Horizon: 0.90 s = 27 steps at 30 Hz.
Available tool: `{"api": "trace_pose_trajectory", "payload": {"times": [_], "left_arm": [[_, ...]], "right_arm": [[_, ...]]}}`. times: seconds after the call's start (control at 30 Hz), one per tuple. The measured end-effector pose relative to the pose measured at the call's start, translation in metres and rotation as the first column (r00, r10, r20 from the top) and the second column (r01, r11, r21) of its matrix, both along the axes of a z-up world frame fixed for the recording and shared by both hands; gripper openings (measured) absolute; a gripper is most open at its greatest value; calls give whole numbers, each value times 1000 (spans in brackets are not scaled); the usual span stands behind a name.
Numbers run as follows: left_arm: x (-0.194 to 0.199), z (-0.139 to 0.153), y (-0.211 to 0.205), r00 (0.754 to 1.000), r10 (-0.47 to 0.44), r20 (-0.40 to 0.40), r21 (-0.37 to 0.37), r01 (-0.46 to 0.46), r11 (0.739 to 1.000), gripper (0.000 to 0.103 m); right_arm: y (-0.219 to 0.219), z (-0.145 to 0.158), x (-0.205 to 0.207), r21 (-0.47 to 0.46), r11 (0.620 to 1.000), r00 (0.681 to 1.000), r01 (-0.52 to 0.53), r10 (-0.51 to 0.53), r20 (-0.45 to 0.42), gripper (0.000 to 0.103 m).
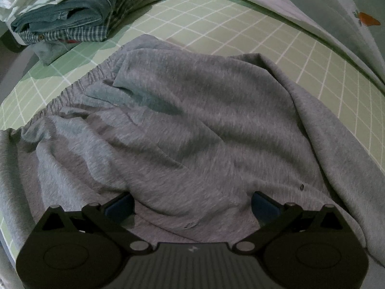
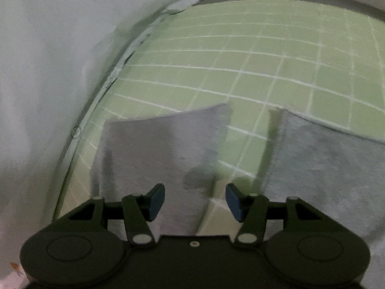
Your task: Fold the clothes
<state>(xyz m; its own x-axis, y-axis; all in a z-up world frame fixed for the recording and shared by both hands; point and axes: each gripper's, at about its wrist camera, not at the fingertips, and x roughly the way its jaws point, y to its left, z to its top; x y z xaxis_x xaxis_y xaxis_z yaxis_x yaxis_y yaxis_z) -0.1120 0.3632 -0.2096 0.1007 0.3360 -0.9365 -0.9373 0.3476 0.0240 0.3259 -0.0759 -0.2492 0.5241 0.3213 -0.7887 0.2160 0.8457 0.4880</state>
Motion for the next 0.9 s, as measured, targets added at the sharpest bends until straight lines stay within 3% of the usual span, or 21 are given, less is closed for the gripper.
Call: {"api": "trace_pose_trajectory", "payload": {"times": [0.07, 0.13, 0.2, 0.33, 0.67, 0.73, 0.77, 0.8, 0.83, 0.87, 0.9], "left_arm": [[-1, 0, -1, 1000, -8, 2, 2, 8, 1000, 103], [-1, 0, -1, 1000, -22, 4, 4, 21, 1000, 103], [-2, -1, -2, 1000, -21, 6, 5, 21, 1000, 103], [-3, -1, -2, 1000, -22, 7, 7, 21, 1000, 103], [-5, -1, -3, 1000, -20, 10, 15, 20, 1000, 103], [-6, -1, -3, 1000, -20, 12, 19, 19, 1000, 103], [-7, -1, -3, 1000, -19, 12, 20, 19, 1000, 103], [-8, -1, -4, 1000, -18, 13, 22, 17, 1000, 103], [-8, 0, -4, 1000, -17, 13, 22, 17, 1000, 103], [-8, 0, -4, 1000, -17, 13, 20, 17, 1000, 103], [-8, 0, -4, 1000, -17, 13, 19, 17, 1000, 103]], "right_arm": [[6, 0, 3, -12, 1000, 1000, -22, 22, 8, 45], [8, -3, 7, 2, 1000, 1000, -30, 30, 10, 30], [6, -5, 7, 34, 999, 1000, -26, 26, 2, 3], [-9, 4, 3, 94, 995, 999, 28, -32, 43, 3], [-69, 76, -39, 49, 996, 966, 74, -84, 244, 0], [-68, 73, -38, 21, 1000, 979, 11, -15, 202, 4], [-68, 71, -37, 8, 1000, 984, -20, 19, 180, 12], [-67, 69, -36, -5, 999, 986, -52, 52, 157, 25], [-63, 60, -36, 22, 998, 991, -66, 63, 122, 33], [-58, 51, -37, 56, 995, 992, -79, 73, 102, 48], [-53, 42, -37, 89, 992, 993, -91, 83, 83, 54]]}}
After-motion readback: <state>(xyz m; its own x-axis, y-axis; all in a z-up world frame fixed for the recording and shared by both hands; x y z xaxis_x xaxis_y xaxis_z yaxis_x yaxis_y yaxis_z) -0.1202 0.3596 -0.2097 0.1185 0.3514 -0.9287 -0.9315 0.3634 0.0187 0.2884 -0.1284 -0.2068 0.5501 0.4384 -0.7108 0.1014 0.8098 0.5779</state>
